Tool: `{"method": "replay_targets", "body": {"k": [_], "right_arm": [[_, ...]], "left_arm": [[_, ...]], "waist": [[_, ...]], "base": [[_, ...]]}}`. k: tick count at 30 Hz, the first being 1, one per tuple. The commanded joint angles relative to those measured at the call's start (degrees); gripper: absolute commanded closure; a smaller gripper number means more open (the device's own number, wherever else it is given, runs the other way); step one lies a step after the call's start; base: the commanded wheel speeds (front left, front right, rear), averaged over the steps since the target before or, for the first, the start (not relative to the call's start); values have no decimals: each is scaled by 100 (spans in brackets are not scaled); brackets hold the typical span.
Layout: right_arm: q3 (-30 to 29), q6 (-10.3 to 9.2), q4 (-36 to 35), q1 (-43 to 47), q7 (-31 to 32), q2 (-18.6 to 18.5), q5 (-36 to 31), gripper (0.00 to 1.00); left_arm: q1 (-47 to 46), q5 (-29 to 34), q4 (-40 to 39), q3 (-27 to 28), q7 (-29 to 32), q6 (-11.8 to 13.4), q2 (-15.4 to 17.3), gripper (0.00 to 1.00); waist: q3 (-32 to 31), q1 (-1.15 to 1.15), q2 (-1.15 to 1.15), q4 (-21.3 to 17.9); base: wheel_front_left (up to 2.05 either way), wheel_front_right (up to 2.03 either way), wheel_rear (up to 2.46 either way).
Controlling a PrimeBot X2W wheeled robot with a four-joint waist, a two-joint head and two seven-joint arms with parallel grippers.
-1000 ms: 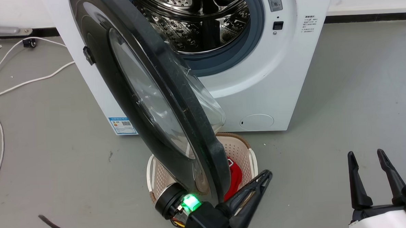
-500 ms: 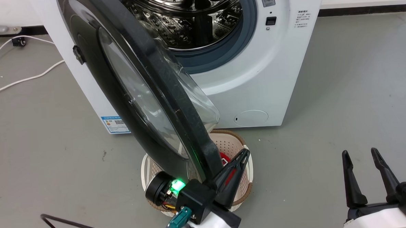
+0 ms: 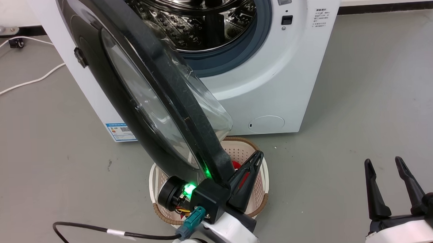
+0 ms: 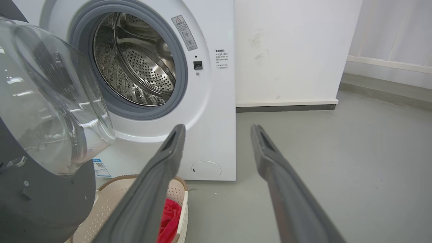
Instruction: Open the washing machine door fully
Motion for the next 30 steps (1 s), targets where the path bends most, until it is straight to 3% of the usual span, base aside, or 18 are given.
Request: {"method": "replay_targets", "body": {"k": [1,16,30], "right_arm": [[15,-6,17,-67,-29,10,8,0],[-27,-6,33,-44,-34,11,43,0],[-141,-6,-96,77,125,10,-70,0]], "left_arm": [[-5,-45,73,61,-24,60,26,100],[676,-135,-428,439,22,522,501,100],[1528,-124,-1392,397,209,838,773,100]], "waist": [[-8,0,0,11],[-20,0,0,158],[-86,0,0,794]], "base": [[0,0,0],[0,0,0],[0,0,0]]}}
